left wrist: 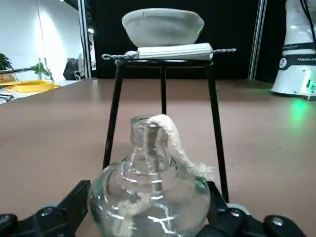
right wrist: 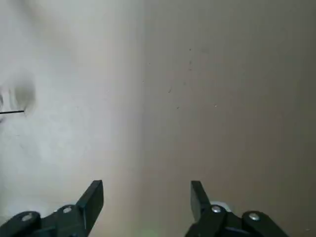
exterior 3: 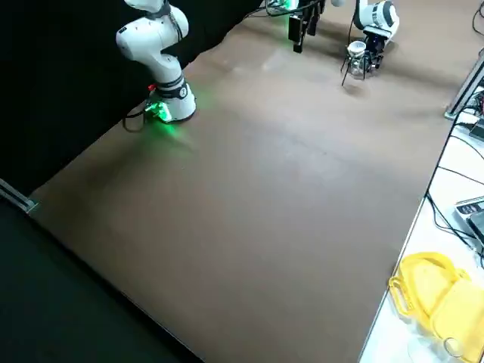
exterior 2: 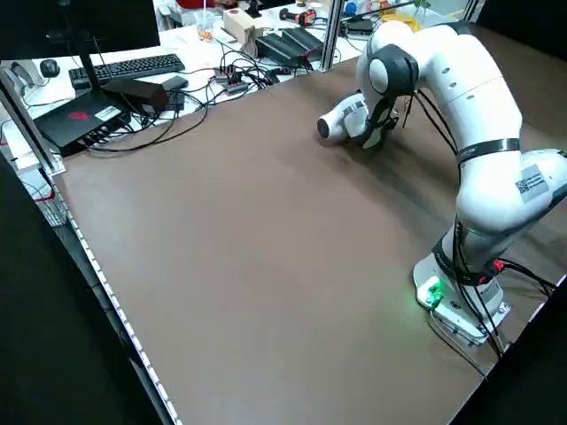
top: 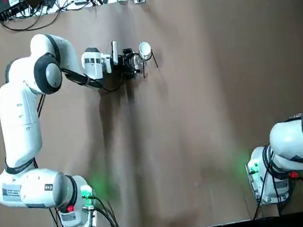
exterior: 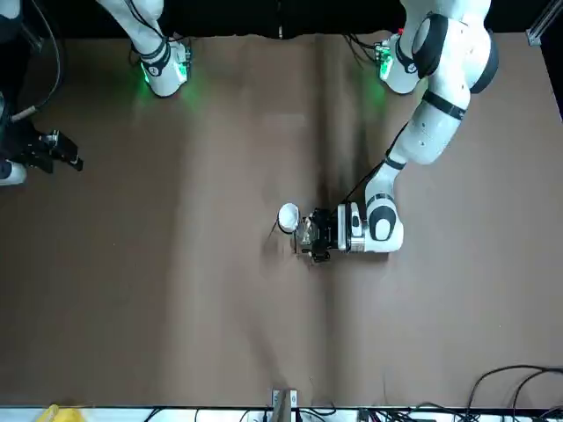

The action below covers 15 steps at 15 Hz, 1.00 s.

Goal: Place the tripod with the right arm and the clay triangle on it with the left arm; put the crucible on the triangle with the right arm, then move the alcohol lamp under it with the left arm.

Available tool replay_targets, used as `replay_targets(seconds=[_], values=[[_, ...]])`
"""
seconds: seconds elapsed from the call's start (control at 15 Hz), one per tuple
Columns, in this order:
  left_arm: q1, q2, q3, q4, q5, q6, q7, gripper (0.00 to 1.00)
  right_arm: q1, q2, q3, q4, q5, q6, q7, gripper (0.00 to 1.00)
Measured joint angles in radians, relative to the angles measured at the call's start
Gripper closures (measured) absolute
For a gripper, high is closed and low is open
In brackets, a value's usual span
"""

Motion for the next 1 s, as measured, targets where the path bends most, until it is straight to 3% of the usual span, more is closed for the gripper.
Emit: replay_targets(seconds=[0.13, 0.27, 0.53, 1.0], values=[[0.006, -0.001, 0.003, 0.0, 0.0, 0.0, 0.0, 0.0, 0.069, -0.006, -0.066, 0.0, 0.0, -0.001, 0.0, 0.2], [0.022, -0.009, 0.011, 0.001, 0.0, 0.0, 0.0, 0.0, 0.202, -0.025, -0.205, 0.0, 0.001, -0.004, 0.0, 0.2], [0.067, -0.035, 0.013, -0.016, 0.029, 0.0, 0.0, 0.0, 0.237, -0.033, -0.235, -0.008, 0.001, -0.005, 0.0, 0.2], [0.11, -0.051, 0.012, -0.033, 0.068, -0.002, 0.0, 0.01, 0.327, -0.1, -0.332, -0.059, 0.002, -0.005, 0.0, 0.18]])
